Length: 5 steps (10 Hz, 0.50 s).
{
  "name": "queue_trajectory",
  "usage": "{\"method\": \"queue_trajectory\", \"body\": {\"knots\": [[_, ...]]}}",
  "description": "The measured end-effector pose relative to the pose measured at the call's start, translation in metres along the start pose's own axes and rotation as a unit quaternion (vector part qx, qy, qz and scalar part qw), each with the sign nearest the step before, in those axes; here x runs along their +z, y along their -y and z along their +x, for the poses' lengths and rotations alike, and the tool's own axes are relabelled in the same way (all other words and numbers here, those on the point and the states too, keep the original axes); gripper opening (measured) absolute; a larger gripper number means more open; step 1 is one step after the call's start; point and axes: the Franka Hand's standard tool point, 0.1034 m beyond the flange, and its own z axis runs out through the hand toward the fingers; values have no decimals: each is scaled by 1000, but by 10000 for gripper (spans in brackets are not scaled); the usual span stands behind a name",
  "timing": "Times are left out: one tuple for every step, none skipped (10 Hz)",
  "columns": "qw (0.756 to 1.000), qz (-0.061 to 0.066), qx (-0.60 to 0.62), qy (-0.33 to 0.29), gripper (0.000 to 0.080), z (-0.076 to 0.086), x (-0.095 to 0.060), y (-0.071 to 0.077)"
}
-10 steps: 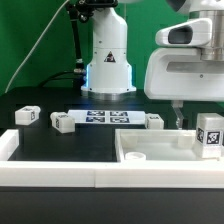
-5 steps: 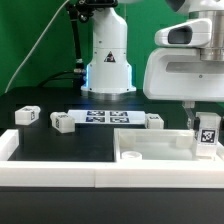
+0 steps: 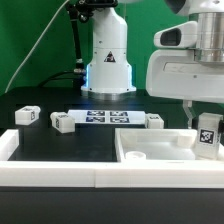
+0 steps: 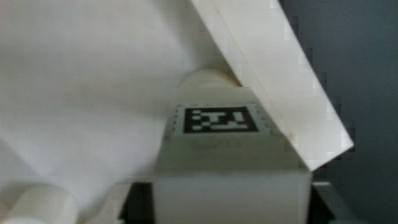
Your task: Assemble one leg
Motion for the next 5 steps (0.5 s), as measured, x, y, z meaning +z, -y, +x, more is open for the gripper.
{"method": "queue_trajectory", "body": {"knots": [[999,5,33,-2,291,2,0,0],[995,7,104,2,291,3,1,-2],[985,6,173,4,291,3,1,-3],[972,5,237,4,292,2,1,-4],[952,4,305,4,292,1,1,-5]]}}
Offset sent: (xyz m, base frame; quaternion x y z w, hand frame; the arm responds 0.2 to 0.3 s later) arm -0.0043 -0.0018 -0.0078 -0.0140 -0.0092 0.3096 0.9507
